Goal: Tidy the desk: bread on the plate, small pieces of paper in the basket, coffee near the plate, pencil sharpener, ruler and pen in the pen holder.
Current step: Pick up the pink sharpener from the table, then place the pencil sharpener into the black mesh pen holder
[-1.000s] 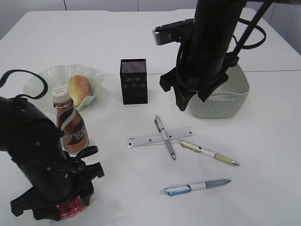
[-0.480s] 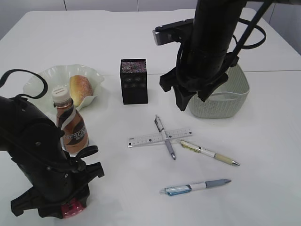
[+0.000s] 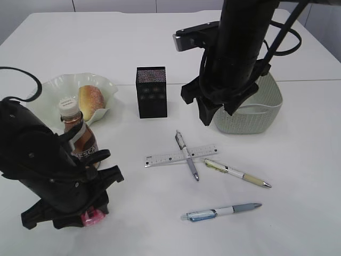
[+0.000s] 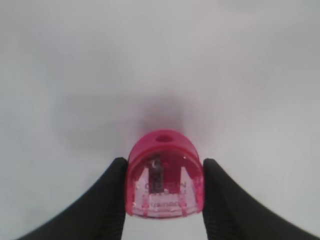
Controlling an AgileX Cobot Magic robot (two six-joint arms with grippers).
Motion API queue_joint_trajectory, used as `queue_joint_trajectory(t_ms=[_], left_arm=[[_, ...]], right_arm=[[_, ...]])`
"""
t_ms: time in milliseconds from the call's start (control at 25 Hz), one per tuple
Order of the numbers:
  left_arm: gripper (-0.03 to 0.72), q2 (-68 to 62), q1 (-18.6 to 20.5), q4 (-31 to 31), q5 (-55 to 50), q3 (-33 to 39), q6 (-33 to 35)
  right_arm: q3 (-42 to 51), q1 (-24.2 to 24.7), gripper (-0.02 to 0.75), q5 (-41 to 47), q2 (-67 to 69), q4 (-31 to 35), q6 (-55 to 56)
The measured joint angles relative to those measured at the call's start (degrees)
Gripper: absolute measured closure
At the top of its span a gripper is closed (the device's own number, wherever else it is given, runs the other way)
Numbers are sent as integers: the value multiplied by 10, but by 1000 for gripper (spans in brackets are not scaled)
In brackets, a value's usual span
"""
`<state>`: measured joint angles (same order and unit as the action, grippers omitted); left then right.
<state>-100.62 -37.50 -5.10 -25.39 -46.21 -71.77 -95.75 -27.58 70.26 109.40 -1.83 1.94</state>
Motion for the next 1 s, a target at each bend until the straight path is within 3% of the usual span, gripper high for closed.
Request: queue_joint_trajectory(t_ms=[160, 640, 800, 1000], left_arm=[[368, 34, 0, -42, 47, 0, -1], [369, 107, 0, -336, 183, 0, -1], [369, 108, 16, -360, 224, 1, -1], [369, 110, 71, -373, 300, 1, -1]], right_arm=[[0, 0, 321, 0, 0, 0, 0], [-1, 0, 321, 0, 0, 0, 0], [-1, 0, 321, 0, 0, 0, 0], [-1, 0, 321, 0, 0, 0, 0]])
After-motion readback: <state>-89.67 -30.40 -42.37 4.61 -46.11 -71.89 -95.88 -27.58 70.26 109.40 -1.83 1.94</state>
